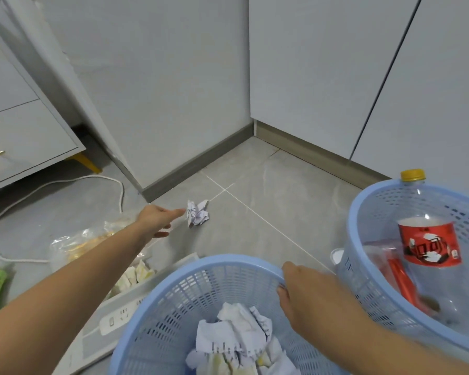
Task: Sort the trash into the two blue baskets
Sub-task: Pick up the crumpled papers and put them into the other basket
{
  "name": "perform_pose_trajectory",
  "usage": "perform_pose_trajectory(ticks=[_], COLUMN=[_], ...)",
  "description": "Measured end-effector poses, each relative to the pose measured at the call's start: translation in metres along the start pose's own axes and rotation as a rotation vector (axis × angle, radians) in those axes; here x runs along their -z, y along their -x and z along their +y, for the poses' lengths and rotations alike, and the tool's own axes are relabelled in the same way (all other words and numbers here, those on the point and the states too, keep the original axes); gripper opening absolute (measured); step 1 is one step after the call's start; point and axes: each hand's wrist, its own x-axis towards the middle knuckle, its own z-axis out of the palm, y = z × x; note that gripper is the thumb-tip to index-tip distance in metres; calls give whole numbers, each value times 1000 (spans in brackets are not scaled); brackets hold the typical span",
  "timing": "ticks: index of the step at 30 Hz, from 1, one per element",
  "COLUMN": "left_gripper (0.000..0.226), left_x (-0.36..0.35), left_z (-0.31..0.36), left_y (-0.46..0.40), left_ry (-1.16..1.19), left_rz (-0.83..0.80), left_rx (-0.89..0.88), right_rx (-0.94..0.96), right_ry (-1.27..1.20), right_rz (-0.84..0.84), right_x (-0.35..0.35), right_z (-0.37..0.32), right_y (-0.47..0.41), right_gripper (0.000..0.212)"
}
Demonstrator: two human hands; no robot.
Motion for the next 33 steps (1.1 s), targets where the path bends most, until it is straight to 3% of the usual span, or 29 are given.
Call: perform_pose_trajectory(ticks=[4,9,11,16,19,22,24,28,33], left_gripper=[60,69,73,55,47,50,46,14,13], left_x=[-23,-56,-64,-65,-57,-44,-37,-21,23], left_z=[-1,-9,-9,-10,-15,-29,-36,-28,-5], left_y=[-36,-59,-65,-78,-78,-72,-64,-18,69], left_ry=[132,-277,-435,-507,-468,-369,-162,205,241], left_rz=[-68,40,50,110,188,190,165,23,-130], left_rx=[119,27,-6,-30,-78,-115,-162,-243,-313], right_rx=[18,-8,-1,-86,-59,-28,2,31,22], right_ry=[14,15,27,142,138,142,166,50,17], right_rz=[10,1,81,101,130,117,30,41,15], right_x=[2,1,1,2,-3,-4,1,-1,1], right_z=[2,-1,-4,-3,-1,-1,-8,-4,-8], right_y=[3,2,1,-1,-2,0,4,-1,0], right_gripper=[14,16,24,71,76,74,65,16,15])
